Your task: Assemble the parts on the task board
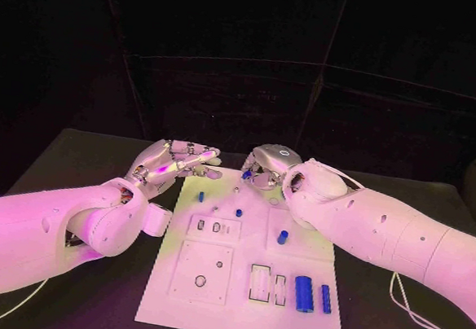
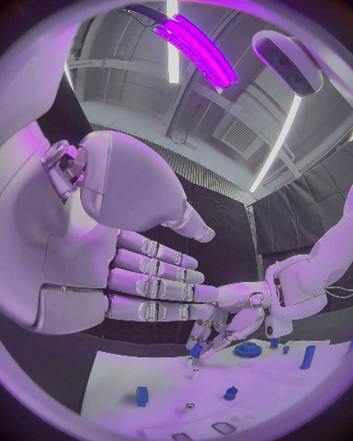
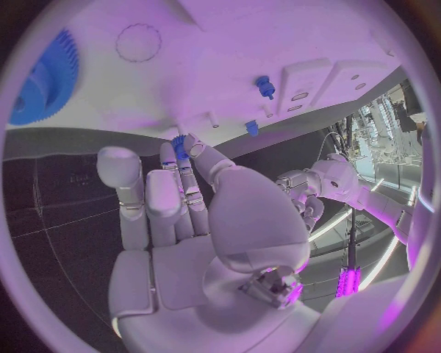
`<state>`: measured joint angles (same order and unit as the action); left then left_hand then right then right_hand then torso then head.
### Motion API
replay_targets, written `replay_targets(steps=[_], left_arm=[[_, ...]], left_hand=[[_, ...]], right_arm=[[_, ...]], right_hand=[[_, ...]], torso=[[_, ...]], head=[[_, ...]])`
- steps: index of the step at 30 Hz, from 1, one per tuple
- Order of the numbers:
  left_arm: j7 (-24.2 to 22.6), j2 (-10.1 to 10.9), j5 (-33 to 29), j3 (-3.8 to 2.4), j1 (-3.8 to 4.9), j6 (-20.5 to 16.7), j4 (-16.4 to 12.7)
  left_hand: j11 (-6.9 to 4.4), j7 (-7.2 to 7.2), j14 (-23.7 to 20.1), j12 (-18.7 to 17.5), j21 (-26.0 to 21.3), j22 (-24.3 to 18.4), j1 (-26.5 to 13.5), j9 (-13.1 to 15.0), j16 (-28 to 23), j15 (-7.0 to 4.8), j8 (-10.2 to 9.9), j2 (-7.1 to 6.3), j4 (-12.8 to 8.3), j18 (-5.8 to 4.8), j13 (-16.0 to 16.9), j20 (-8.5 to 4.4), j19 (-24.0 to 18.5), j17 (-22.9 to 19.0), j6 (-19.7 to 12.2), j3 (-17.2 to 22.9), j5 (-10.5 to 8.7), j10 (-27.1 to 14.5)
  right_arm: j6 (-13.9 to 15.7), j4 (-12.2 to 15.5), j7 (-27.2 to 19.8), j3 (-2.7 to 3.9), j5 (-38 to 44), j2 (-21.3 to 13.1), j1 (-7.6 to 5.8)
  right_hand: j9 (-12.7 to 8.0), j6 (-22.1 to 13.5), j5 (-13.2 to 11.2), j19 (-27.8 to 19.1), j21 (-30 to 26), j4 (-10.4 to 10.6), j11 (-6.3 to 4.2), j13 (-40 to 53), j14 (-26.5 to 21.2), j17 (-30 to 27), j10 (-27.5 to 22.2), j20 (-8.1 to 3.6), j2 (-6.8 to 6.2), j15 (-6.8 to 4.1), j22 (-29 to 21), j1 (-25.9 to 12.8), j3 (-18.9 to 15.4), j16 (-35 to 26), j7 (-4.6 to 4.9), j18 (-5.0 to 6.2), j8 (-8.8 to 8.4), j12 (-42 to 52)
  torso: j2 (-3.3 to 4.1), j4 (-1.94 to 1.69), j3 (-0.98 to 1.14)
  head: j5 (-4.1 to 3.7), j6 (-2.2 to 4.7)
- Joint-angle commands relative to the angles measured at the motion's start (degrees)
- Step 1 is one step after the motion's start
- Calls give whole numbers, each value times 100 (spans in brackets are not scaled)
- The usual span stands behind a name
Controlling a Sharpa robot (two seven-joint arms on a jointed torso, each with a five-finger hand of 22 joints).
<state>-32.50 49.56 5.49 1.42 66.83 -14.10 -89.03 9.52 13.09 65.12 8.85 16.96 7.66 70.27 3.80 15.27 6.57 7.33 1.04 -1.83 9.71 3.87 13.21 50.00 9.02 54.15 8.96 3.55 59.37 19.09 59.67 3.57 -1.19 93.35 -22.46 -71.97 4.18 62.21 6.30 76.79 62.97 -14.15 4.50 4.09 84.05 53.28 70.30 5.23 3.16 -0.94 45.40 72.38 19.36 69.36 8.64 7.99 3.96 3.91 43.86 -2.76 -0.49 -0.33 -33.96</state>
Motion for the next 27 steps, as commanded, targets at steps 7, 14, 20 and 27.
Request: replay_targets(steps=[7,14,20,27], left_arm=[[-61,3,37,-3,36,48,-26],[-65,2,37,-4,49,66,-43],[-49,1,37,-4,62,73,-34],[38,-5,37,-4,81,118,23]], left_hand=[[25,18,-8,-33,-6,-7,-12,-7,-24,6,-38,38,-28,82,-5,9,22,5,-19,0,28,-30],[25,18,-8,-33,-6,-7,-12,-7,-24,6,-38,38,-28,82,-5,9,22,5,-19,0,28,-30],[25,18,-8,-33,-6,-7,-12,-7,-24,6,-38,38,-28,82,-5,9,22,5,-19,0,28,-30],[39,33,-42,-61,-27,-27,-11,-8,-55,21,-61,61,-57,80,-7,19,5,12,-45,17,30,-58]], right_arm=[[-155,-148,35,5,-12,101,-15],[-228,-274,15,5,-12,200,-15],[-287,-294,-7,4,-12,249,-15],[-312,-310,-9,4,-12,263,-15]], right_hand=[[-9,-65,1,-43,37,39,9,-13,74,-24,-85,-2,-37,34,-3,-56,7,36,15,-27,-28,-33],[-13,-89,1,-57,39,60,16,-18,67,-35,-124,5,-69,41,-7,-77,18,37,18,-25,-31,-37],[-14,-101,0,-62,46,74,21,-21,64,-40,-152,9,-85,46,1,-88,28,40,17,-26,-31,-38],[-15,-110,-1,-67,49,86,24,-22,62,-42,-171,12,-93,48,2,-95,35,43,17,-26,-31,-38]], torso=[[3,13,3],[5,3,4],[3,7,3],[1,18,-2]], head=[[7,-29],[7,-51],[25,-69],[48,-80]])
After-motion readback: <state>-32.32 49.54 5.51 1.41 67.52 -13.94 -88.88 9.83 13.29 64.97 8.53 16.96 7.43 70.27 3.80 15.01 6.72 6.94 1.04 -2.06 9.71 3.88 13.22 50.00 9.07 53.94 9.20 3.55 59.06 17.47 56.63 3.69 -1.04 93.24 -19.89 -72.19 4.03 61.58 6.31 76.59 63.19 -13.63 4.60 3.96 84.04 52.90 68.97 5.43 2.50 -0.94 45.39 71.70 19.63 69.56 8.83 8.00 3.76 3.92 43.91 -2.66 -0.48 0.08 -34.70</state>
